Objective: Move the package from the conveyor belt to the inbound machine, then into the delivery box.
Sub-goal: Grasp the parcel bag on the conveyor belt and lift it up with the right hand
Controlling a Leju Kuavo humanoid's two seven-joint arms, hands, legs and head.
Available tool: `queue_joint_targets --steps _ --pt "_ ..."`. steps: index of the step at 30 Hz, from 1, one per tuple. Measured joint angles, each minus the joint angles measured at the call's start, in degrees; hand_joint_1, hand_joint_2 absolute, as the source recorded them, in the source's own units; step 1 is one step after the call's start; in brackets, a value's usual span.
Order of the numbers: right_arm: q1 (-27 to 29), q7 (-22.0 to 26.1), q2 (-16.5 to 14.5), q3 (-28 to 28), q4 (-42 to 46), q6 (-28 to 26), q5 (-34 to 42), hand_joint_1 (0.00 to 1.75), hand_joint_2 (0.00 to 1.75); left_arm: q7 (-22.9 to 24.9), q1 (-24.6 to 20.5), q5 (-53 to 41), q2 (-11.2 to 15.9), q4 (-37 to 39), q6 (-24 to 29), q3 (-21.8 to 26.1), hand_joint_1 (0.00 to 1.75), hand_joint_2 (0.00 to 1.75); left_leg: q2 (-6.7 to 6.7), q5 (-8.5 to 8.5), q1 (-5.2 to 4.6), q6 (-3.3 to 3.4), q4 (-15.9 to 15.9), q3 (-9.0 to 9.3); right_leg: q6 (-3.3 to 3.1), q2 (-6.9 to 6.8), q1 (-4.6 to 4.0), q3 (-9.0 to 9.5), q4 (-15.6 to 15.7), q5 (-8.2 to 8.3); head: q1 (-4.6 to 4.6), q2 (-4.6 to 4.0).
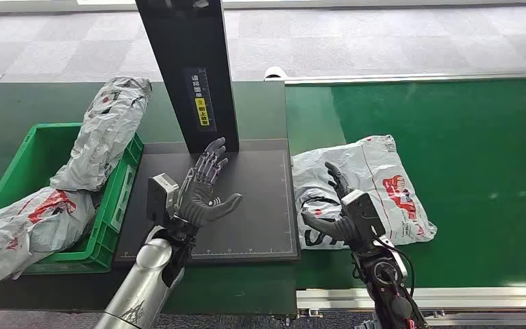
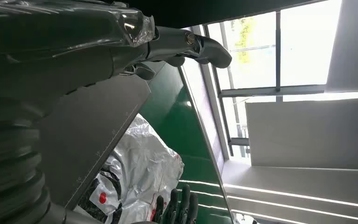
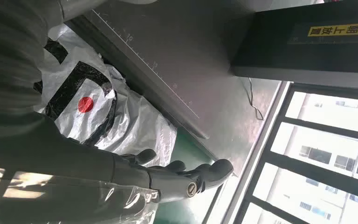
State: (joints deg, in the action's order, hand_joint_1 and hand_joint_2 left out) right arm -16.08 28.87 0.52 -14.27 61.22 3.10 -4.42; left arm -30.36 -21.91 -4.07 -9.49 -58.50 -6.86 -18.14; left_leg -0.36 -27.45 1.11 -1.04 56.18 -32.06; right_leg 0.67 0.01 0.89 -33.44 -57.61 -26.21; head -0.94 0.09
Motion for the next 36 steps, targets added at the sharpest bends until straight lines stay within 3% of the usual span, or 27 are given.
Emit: queue_joint_targets --steps 9,12,16,20,23,36 --pt "0.1 0.0 0.0 0.0 0.1 -0.2 -0.1 0.0 1.75 0.0 0.0 0.0 0.0 0.0 0.0 0.0 0.0 1.75 0.0 0.0 0.0 0.0 0.0 0.0 0.0 0.0 0.0 0.0 0.0 0.0 0.0 0.0" --pt "0.0 -1.4 0.2 0.1 0.1 -4.6 -3.9 0.0 1.75 0.0 0.0 0.0 0.0 0.0 0.0 0.0 0.0 1.75 0.0 0.0 0.0 0.0 0.0 0.0 0.0 0.0 0.0 0.0 0.0 0.0 0.0 0.0" --pt "-0.6 -10.4 1.6 0.1 -0.4 -18.8 -21.8 0.0 1.75 0.7 0.1 0.0 0.1 -0.2 0.0 0.0 0.0 1.75 -0.01 0.0 0.0 0.0 0.0 -0.02 0.0 0.0 0.0 0.01 0.0 0.0 0.0 0.0" --pt "-2.2 -25.4 4.1 1.5 -3.7 -25.4 -42.6 0.0 1.75 1.7 0.3 -0.4 0.2 -0.7 -0.5 0.0 0.0 1.75 -0.05 0.0 -0.01 0.0 0.0 -0.02 0.01 -0.02 0.02 0.02 0.0 0.0 0.01 0.0" --pt "-3.3 -30.0 5.3 3.7 -6.9 -24.4 -51.0 0.0 1.75 2.2 0.5 -0.8 0.2 -1.1 -0.9 0.0 0.0 1.75 -0.05 0.0 -0.01 0.0 0.0 -0.04 0.01 -0.02 0.02 0.01 0.0 0.01 0.01 0.0" --pt "-5.7 -27.2 6.1 8.0 -14.6 -18.5 -59.7 0.0 1.75 2.0 0.5 -1.4 0.2 -1.3 -1.6 0.3 0.0 1.75 -0.04 0.0 -0.01 0.0 0.0 -0.05 0.01 -0.01 0.01 -0.01 0.0 0.01 0.0 0.0"
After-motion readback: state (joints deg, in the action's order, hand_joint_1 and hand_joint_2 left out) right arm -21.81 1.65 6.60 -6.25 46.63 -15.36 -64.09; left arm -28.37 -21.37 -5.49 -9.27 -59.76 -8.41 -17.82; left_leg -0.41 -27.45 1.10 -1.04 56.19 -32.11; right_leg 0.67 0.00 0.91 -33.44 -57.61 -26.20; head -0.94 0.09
